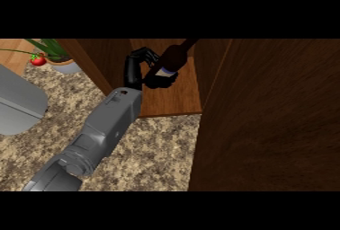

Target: Pick up the wine, place it into the cabinet and close the cabinet

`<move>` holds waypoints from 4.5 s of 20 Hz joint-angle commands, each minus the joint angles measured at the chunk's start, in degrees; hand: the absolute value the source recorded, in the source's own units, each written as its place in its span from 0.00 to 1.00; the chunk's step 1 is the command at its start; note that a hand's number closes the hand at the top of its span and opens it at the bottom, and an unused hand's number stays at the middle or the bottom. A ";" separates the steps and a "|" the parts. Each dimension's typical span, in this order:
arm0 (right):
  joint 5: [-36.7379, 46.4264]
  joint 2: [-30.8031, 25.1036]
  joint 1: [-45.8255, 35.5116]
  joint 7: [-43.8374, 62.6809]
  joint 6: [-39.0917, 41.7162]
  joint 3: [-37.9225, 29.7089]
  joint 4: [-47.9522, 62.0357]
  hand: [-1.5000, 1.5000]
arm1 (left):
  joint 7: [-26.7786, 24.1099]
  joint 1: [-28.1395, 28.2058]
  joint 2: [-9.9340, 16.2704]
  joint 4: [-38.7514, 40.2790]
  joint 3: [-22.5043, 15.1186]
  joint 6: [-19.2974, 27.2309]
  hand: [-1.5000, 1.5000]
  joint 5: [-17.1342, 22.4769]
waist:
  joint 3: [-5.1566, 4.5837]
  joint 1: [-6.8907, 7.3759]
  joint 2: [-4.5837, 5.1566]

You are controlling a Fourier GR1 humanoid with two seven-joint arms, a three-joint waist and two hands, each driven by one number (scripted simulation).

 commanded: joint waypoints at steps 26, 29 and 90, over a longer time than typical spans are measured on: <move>-3.61 1.49 0.05 -1.43 1.88 1.40 -1.08 0.00 | -1.93 9.25 -1.26 -0.23 8.16 -13.20 1.00 8.26 | -0.15 -4.28 0.95; -2.67 2.40 0.21 -2.13 1.39 2.07 -0.01 0.00 | -1.12 9.13 -1.27 -0.21 7.25 -13.63 1.00 8.42 | -0.16 -4.18 0.82; -5.24 3.51 4.30 -4.74 4.07 -0.77 -0.71 0.00 | 8.19 -2.42 2.87 5.45 -5.06 5.91 1.00 8.26 | 0.04 -5.20 1.88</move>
